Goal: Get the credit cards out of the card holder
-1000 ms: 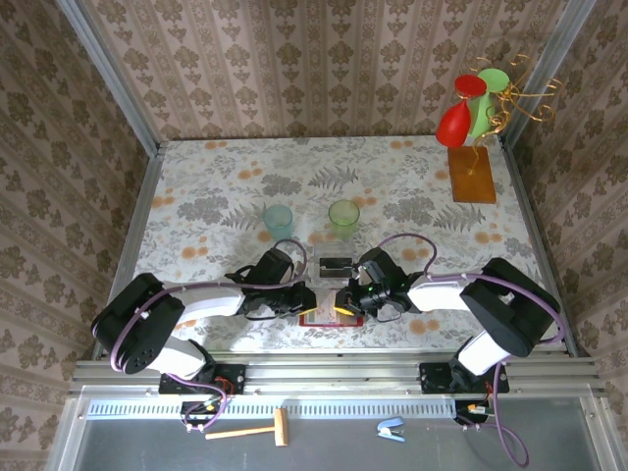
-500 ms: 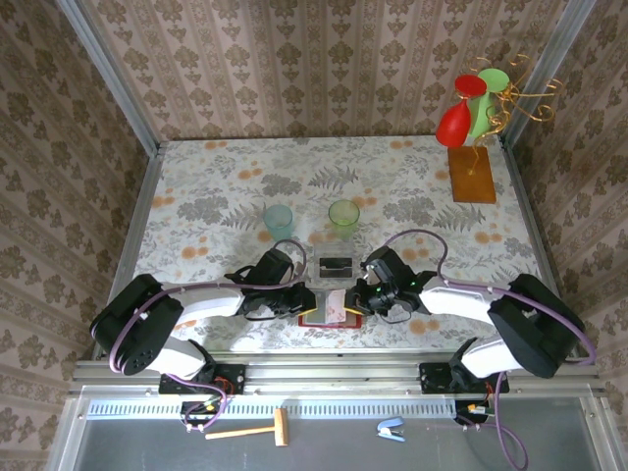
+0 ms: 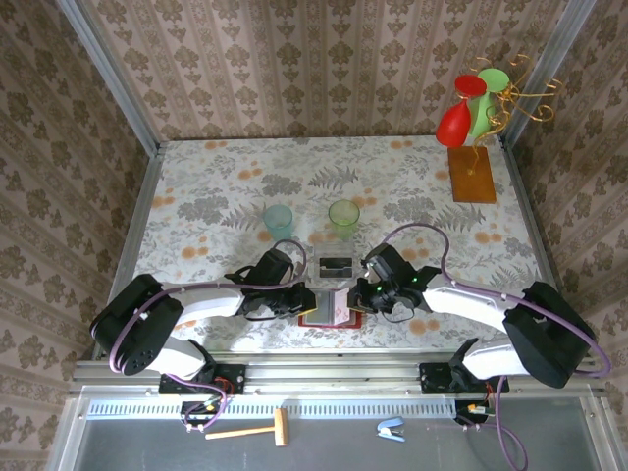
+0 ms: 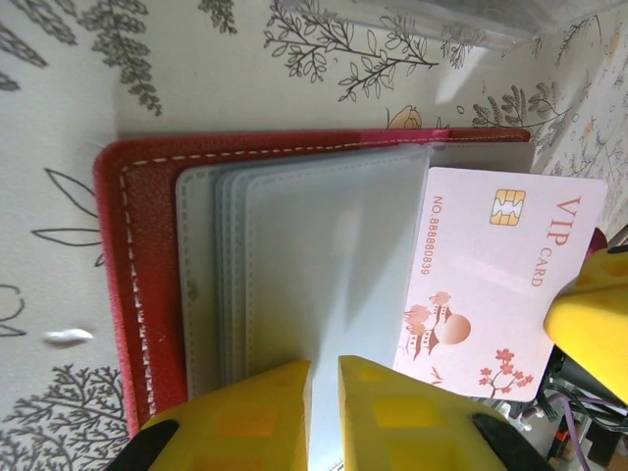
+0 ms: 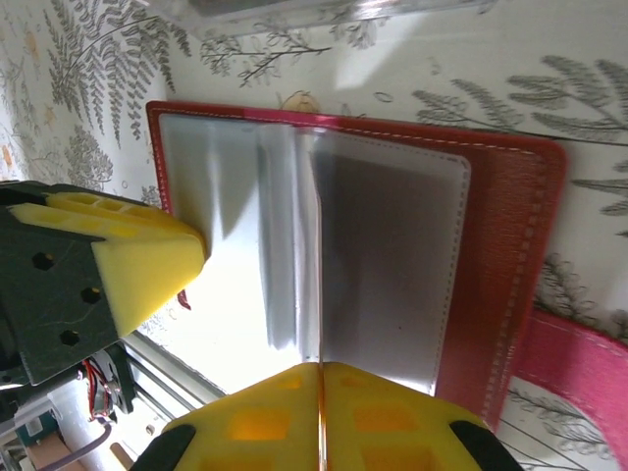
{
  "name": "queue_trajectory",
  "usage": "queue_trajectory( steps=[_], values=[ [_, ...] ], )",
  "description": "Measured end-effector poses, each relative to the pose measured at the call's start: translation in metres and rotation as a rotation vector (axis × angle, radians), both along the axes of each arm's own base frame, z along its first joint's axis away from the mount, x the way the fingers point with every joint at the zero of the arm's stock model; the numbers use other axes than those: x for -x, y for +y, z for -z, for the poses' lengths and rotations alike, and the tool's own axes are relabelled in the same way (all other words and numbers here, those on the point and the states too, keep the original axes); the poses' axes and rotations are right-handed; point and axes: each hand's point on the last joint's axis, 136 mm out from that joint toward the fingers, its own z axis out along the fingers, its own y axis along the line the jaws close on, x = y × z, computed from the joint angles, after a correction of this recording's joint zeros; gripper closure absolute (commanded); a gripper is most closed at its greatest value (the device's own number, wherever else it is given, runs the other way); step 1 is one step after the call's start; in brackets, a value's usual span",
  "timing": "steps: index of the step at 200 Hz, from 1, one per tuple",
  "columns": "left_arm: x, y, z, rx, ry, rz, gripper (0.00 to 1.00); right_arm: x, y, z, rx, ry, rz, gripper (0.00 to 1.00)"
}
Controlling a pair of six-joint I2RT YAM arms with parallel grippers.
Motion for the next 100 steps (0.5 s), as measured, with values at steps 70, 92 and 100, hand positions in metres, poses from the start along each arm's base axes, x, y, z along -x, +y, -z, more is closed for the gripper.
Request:
queue_trajectory(
  steps=[70,92,100],
  values=[
    [-0.0008,-0.0009,-0.0002,0.012,-0.006,-0.005,0.83,-0.0009,0.0090,-0.0066,0.003,-0.006,-0.016,0.86],
    [-0.0011,-0.0012,-0.0003,0.016,-0.010,-0.005,0.83,-0.0020,0.0079,-0.0063,0.011,-0.009,-0.010,0.86],
    [-0.0014,-0.0014,-0.0005,0.017,-0.011,-0.005,0.83,-0.0020,0.0073,-0.0058,0.014,-0.009,-0.009,0.86]
  ],
)
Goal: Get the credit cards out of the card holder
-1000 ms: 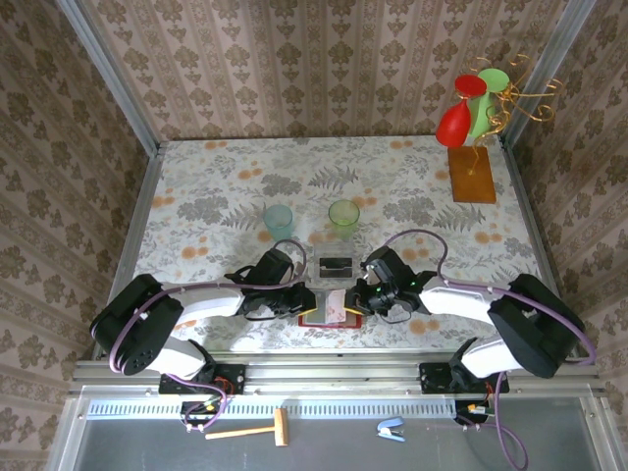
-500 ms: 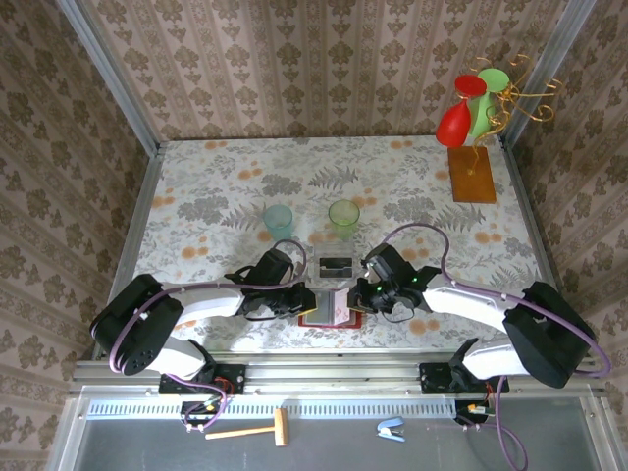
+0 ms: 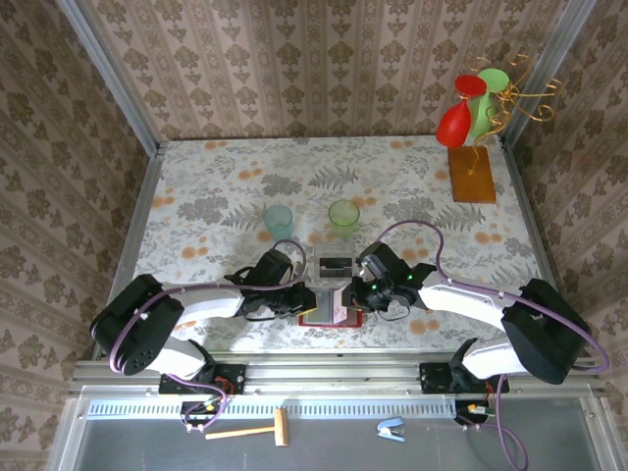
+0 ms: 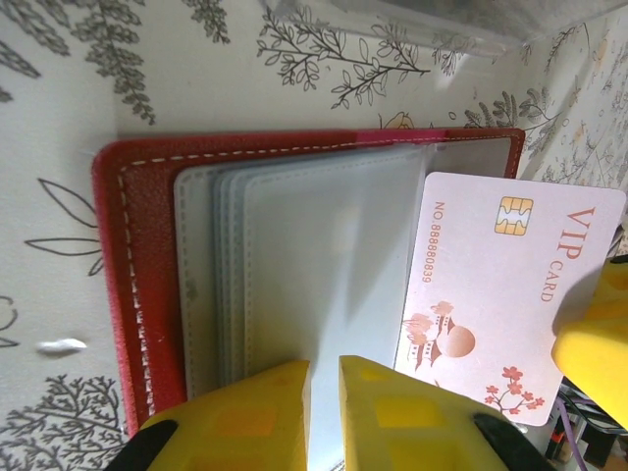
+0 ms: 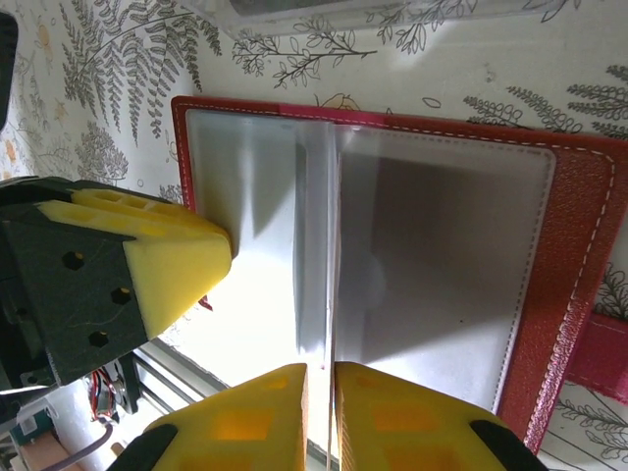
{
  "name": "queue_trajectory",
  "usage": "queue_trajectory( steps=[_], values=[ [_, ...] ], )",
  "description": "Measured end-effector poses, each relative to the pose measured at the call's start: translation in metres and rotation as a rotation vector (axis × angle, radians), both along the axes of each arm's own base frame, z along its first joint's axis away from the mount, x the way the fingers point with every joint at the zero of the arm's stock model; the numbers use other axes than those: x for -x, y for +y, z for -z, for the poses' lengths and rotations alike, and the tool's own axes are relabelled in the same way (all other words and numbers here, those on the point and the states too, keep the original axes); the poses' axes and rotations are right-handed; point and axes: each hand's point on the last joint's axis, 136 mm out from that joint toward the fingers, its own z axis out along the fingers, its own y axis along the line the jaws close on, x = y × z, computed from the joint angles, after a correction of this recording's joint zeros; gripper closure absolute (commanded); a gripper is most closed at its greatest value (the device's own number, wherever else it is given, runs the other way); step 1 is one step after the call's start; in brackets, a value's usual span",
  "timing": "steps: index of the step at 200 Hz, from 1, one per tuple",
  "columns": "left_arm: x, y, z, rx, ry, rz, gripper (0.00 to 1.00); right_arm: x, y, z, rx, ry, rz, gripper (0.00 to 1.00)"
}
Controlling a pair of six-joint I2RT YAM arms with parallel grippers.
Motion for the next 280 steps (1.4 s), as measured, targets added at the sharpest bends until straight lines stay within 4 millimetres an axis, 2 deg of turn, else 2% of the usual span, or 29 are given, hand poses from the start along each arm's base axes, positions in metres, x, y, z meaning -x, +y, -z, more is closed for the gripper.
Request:
queue_trajectory(
  steps=[139,181,212,280],
  values=[
    [0.000,0.000,0.000,0.007,0.000,-0.004,0.83,0.001,-0.003,0.000,0.037,0.016,-0.004,0.93],
    [0.000,0.001,-0.001,0.006,0.000,-0.015,0.82,-0.005,-0.005,-0.022,0.055,-0.048,-0.053,0.94],
    [0.000,0.004,-0.003,-0.004,-0.005,-0.028,0.78,-0.010,-0.006,-0.038,0.079,-0.102,-0.126,0.95],
    [-0.004,0.010,-0.019,-0.011,-0.043,-0.055,0.75,-0.011,-0.015,-0.068,0.202,-0.313,-0.462,0.99]
  ],
)
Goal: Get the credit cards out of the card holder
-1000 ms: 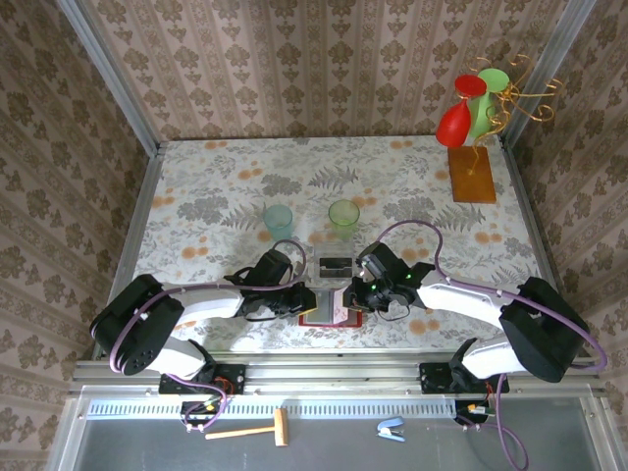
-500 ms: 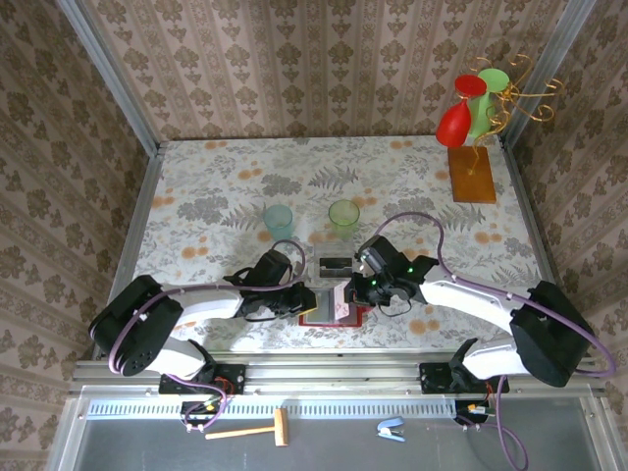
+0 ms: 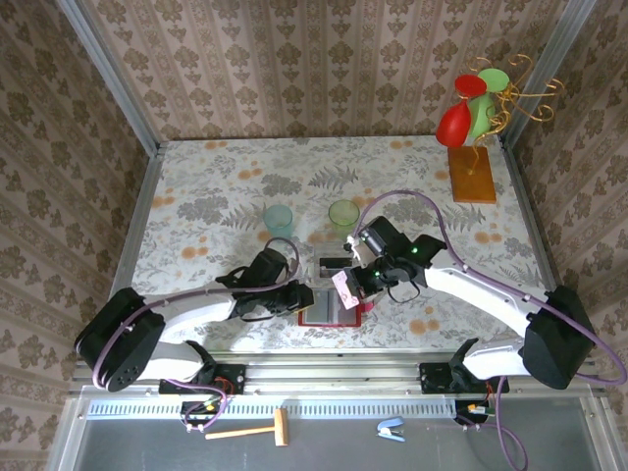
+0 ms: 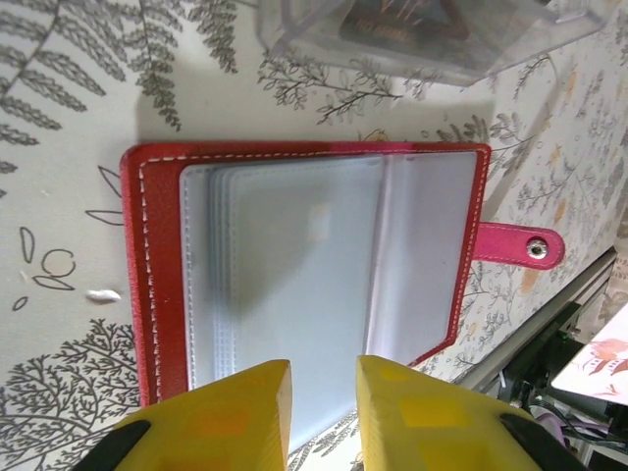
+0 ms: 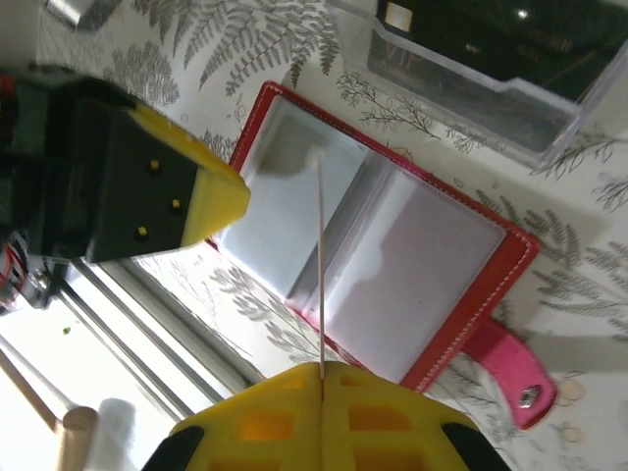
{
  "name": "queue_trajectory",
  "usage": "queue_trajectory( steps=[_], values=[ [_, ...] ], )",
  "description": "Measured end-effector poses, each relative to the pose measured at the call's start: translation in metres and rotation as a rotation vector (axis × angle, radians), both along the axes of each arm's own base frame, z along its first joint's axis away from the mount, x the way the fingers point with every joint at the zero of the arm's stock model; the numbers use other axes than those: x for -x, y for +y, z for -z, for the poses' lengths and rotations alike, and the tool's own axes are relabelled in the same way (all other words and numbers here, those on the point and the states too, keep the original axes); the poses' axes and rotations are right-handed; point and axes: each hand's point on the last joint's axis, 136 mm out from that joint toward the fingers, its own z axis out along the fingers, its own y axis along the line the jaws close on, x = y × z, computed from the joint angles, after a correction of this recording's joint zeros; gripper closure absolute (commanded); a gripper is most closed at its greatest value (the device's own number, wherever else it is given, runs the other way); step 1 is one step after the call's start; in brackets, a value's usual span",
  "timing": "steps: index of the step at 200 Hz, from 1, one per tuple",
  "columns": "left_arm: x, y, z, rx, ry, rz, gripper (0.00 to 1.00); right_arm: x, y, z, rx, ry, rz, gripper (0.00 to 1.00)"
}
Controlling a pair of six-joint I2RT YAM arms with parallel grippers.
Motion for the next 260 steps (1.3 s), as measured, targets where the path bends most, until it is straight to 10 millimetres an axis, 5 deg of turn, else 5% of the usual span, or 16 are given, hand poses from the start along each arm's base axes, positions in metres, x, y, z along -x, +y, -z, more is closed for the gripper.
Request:
queue_trajectory(
  steps=[55,111,198,260],
  values=[
    [-0.007,0.007,-0.008,0.005,-0.020,-0.033,0.74,-0.012,-0.011,-0.017,0.181,-0.204,-0.382,1.00],
    [-0.016,0.015,-0.016,0.013,-0.034,-0.071,0.74,-0.037,-0.008,-0.014,0.301,-0.218,-0.643,1.00],
    [-0.036,0.036,-0.020,0.020,-0.043,-0.142,0.72,-0.110,-0.001,-0.023,0.349,-0.235,-0.793,1.00],
    [-0.038,0.041,-0.021,0.032,-0.032,-0.152,0.71,-0.133,0.010,-0.011,0.341,-0.178,-0.871,1.00]
  ],
)
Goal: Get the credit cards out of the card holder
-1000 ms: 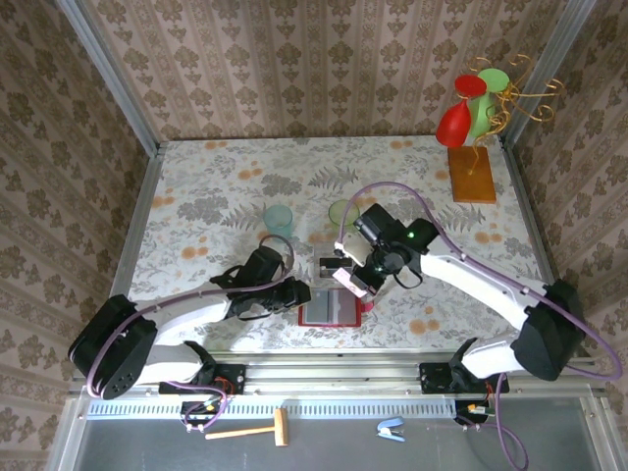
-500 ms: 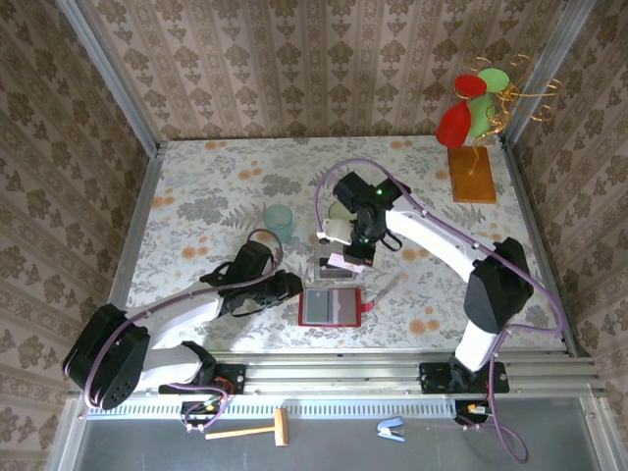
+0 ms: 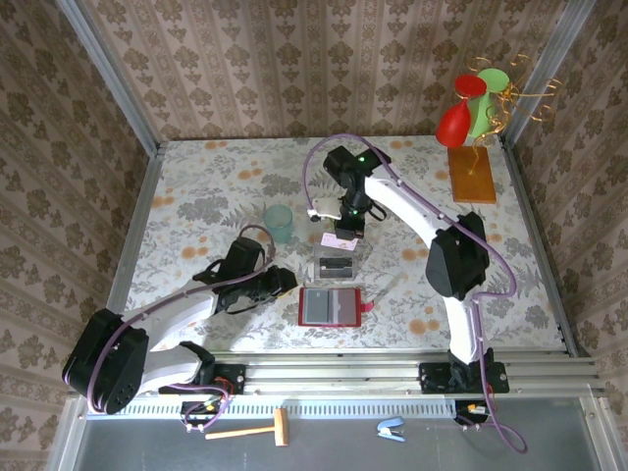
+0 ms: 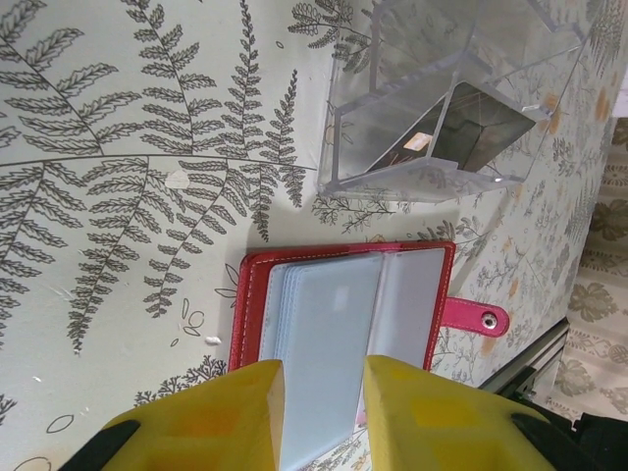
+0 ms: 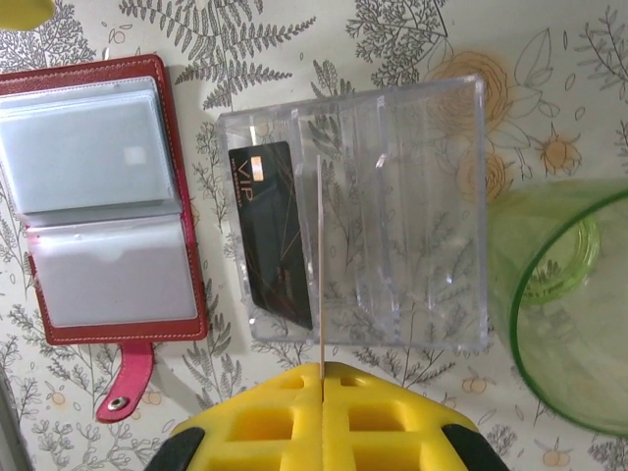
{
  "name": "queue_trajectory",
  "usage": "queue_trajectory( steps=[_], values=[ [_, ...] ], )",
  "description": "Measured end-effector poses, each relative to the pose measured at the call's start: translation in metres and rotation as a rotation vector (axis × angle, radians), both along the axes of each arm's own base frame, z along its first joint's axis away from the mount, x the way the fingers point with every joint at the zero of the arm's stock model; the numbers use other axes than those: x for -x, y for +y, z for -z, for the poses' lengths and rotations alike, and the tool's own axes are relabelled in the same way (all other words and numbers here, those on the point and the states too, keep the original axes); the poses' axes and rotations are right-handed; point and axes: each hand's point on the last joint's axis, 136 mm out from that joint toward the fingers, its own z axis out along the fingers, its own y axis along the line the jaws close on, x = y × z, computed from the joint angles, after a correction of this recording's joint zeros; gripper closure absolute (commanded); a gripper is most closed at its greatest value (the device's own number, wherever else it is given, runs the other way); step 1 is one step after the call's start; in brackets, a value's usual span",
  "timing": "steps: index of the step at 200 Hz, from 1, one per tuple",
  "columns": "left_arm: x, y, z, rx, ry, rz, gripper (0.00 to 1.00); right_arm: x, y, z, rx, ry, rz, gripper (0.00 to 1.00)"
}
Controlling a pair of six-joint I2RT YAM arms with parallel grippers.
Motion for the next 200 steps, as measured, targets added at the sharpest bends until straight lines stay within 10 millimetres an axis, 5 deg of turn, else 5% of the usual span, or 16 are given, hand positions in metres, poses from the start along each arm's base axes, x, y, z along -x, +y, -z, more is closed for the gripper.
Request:
queue_trajectory(
  steps=[63,200],
  values=[
    [-0.002,0.004,0.000,0.008,0.001,-0.002,0.71,-0.007,0.014,0.011,-0.005,0.074,-0.048,1.00],
    [-0.005,0.014,0.007,0.008,0.022,-0.032,0.71,0.008,0.008,0.049,0.063,0.230,-0.072,1.00]
  ],
)
